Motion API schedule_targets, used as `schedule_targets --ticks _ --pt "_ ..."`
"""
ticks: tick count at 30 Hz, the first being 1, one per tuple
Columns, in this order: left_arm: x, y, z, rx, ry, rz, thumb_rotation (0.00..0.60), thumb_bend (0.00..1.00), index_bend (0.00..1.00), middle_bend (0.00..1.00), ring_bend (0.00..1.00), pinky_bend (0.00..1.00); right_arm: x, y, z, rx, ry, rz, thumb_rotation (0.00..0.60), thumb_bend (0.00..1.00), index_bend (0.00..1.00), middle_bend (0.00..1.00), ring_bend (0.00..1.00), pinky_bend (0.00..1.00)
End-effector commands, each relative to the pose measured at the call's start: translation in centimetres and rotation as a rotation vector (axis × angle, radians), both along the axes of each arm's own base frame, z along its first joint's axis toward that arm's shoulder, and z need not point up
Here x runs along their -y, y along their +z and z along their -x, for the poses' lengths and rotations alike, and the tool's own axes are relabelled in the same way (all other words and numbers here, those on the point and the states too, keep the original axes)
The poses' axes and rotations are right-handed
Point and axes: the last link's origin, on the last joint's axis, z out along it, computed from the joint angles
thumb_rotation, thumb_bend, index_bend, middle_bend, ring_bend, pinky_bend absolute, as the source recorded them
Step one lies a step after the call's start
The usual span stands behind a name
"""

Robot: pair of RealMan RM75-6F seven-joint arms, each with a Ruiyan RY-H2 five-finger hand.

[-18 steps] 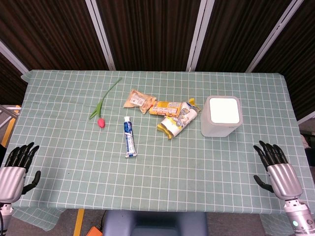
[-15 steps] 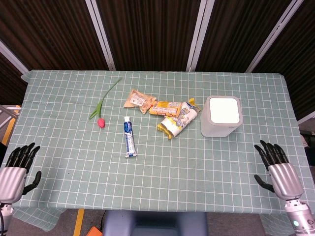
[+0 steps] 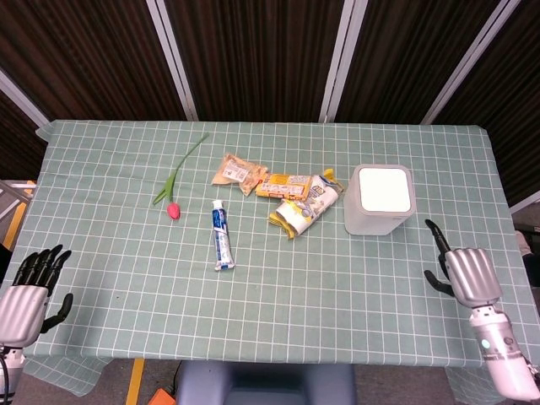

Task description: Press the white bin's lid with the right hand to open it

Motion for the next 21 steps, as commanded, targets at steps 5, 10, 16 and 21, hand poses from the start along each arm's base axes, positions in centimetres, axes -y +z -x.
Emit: schedule_targets --ticks 5,10,16,21 --pt "-0.1 0.4 0.3 0.005 0.013 -0.013 0.600 0.48 0.00 0.00 0.00 0.09 5.4 -1.8 -3.0 -0.041 -0.053 -0.124 0.600 0.35 0.00 1.00 1.00 1.00" --pt "-0.1 0.6 0.4 0.009 0.015 -0.020 0.600 0.47 0.00 0.00 0.00 0.09 6.6 -2.9 -3.3 -0.044 -0.082 -0.157 0.600 0.35 0.00 1.00 1.00 1.00" --pt "-0.1 0.8 0.4 0.009 0.015 -0.025 0.600 0.47 0.00 0.00 0.00 0.09 7.0 -4.0 -2.9 -0.047 -0.106 -0.190 0.600 0.35 0.00 1.00 1.00 1.00" --pt "-0.1 0.8 0.4 0.008 0.014 -0.026 0.600 0.47 0.00 0.00 0.00 0.09 6.9 -4.6 -2.3 -0.072 -0.129 -0.229 0.600 0.35 0.00 1.00 1.00 1.00"
